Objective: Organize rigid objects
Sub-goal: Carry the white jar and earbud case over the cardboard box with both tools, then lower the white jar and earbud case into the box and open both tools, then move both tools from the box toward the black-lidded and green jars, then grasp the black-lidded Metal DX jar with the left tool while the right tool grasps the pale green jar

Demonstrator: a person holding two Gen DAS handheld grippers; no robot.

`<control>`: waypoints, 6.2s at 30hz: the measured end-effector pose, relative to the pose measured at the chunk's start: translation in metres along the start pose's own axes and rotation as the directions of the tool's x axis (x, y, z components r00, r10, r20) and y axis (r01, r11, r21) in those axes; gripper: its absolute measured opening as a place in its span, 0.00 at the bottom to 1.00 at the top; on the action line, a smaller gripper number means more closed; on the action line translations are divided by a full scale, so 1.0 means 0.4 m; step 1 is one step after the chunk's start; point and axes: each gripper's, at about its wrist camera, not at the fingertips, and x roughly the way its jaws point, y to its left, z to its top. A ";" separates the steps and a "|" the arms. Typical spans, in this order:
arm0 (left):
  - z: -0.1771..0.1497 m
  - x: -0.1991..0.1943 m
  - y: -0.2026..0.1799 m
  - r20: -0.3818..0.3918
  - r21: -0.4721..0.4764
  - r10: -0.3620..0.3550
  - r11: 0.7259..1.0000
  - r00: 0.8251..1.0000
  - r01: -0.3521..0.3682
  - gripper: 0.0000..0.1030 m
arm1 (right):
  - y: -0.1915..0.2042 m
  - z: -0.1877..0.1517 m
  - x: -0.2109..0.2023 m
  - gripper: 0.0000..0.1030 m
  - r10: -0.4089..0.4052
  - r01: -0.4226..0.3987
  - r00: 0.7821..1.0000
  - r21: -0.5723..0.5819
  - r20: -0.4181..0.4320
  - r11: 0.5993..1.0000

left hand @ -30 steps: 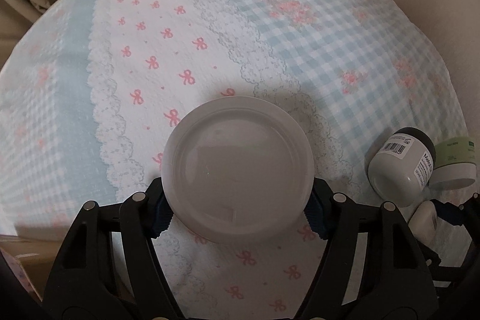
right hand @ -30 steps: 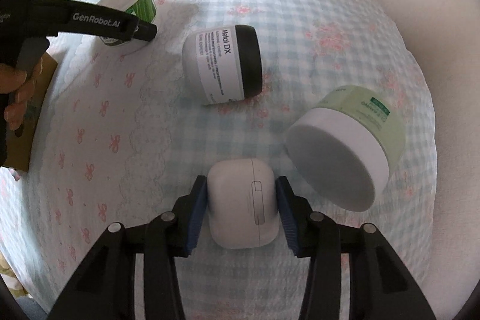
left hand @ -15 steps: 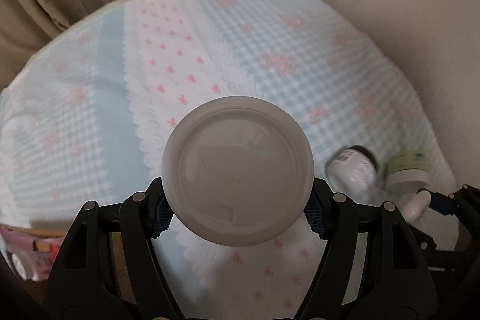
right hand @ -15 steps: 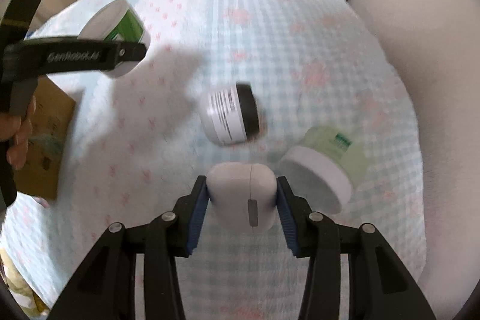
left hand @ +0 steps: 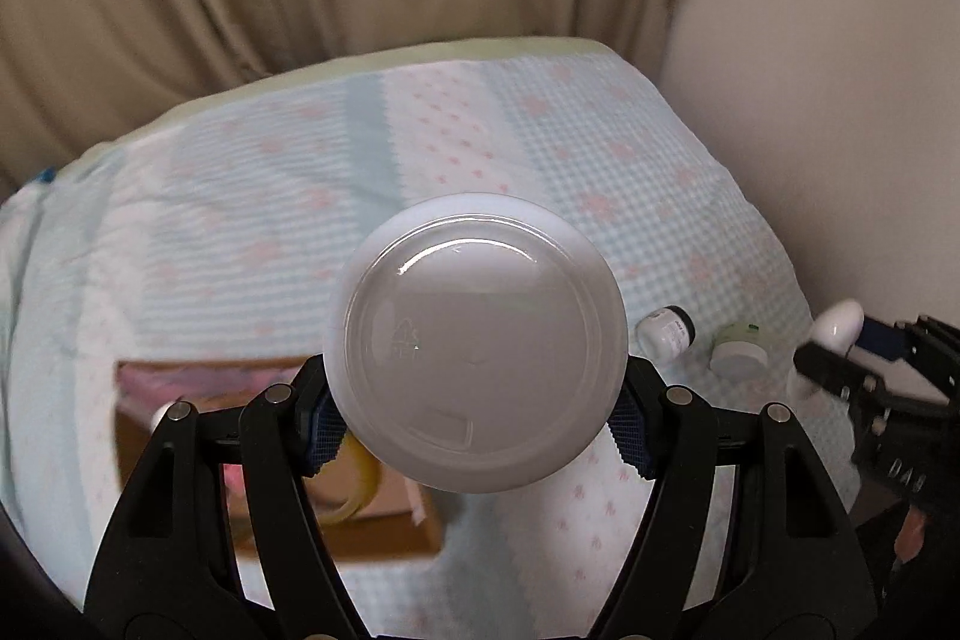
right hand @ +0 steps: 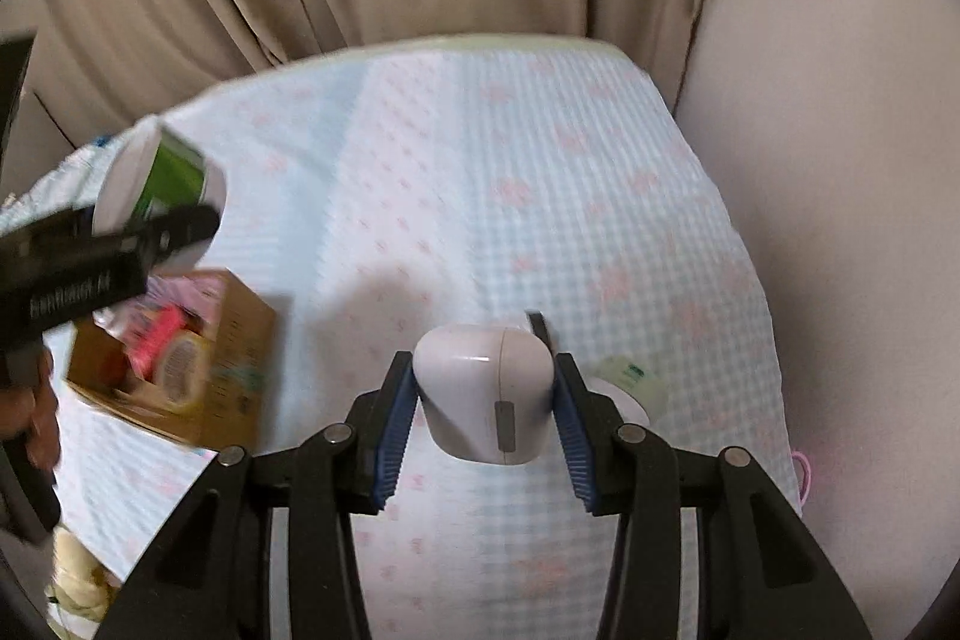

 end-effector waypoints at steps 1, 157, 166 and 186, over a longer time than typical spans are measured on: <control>-0.005 -0.029 0.025 0.004 -0.020 0.006 1.000 1.000 -0.006 0.66 | 0.020 0.015 -0.023 0.40 0.019 -0.019 1.000 -0.004 0.011 1.000; -0.031 0.435 -0.473 -0.381 0.315 -0.166 0.902 0.910 0.296 0.99 | -0.417 -0.138 0.199 0.83 0.120 0.016 0.976 0.607 -0.184 0.794; -0.070 0.617 -0.520 -0.450 0.492 -0.158 0.778 0.879 0.392 0.86 | -0.454 -0.165 0.417 0.83 0.194 0.053 0.945 0.708 -0.264 0.705; -0.085 0.697 -0.559 -0.512 0.530 -0.242 0.667 0.824 0.524 0.55 | -0.476 -0.197 0.521 0.64 0.223 0.102 0.922 0.753 -0.318 0.650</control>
